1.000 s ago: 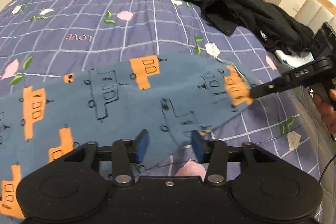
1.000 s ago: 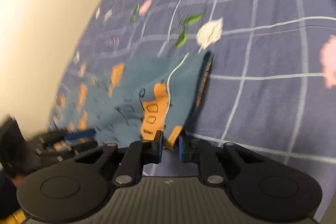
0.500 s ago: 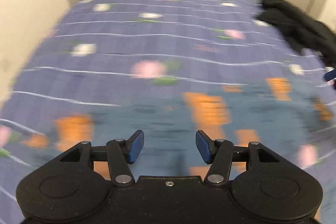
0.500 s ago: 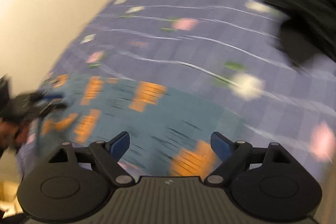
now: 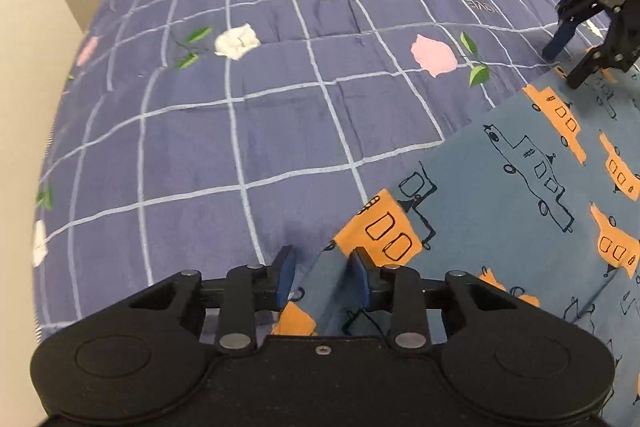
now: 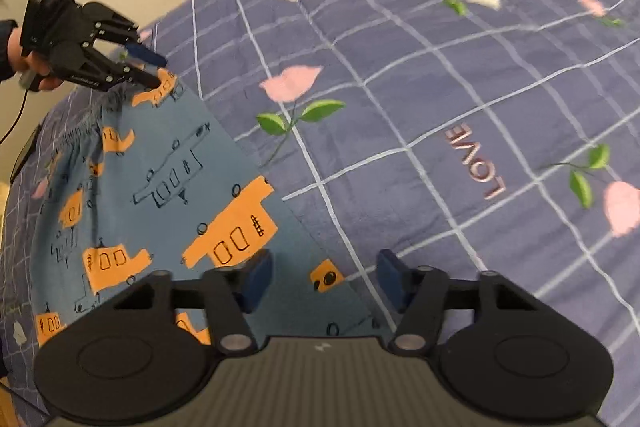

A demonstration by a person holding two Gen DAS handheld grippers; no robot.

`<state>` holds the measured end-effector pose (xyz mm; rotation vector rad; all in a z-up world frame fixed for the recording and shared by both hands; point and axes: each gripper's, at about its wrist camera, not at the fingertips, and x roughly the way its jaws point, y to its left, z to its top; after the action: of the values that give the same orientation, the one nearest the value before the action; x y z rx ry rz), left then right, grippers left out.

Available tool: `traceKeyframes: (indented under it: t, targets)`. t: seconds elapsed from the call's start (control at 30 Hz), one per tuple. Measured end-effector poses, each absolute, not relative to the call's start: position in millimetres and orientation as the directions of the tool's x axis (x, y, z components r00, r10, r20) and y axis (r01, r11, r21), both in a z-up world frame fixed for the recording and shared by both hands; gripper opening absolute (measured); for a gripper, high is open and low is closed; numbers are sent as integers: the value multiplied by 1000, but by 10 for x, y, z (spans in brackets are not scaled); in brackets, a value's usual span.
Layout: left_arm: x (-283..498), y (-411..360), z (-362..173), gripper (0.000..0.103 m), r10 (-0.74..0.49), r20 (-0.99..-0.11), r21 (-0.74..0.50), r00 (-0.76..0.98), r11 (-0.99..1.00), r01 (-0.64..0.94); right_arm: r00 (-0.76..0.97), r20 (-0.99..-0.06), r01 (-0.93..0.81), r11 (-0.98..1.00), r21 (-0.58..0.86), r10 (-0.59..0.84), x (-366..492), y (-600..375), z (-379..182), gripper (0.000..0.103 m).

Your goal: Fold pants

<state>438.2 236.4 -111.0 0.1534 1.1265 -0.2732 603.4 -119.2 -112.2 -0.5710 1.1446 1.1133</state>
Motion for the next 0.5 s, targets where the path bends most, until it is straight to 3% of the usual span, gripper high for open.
traceKeyframes:
  t: [0.03,0.07,0.1,0.13,0.17,0.5]
  targets:
    - [4390,2370,-1122,34,-151,-903,-27,402,954,298,-26,-925,-909,375,179,379,6052,-1150,-1187,43]
    - [4398,2387,-1115,33,-164,-901,-37,402,952,304,-52,-932,-914,360,189,358,6054,-1111,-1246,37]
    - [4399,2384,-1114,25,-176,-898,-45,402,948,314,-60,-939,-920,347,184,339,6043,-1088,-1293,34]
    - [4378,2392,-1100,19,-180,-897,-43,405,945,325,-61,-938,-925,334,181,340,6023,-1093,-1291,21]
    - [4367,2395,-1093,2,-186,-894,-44,407,942,334,-80,-934,-929,313,196,348,6011,-1082,-1288,5]
    - [4341,2332,-1108,0,-125,-865,23,486,958,287,42,-899,-888,429,167,435,6239,-1151,-1148,0]
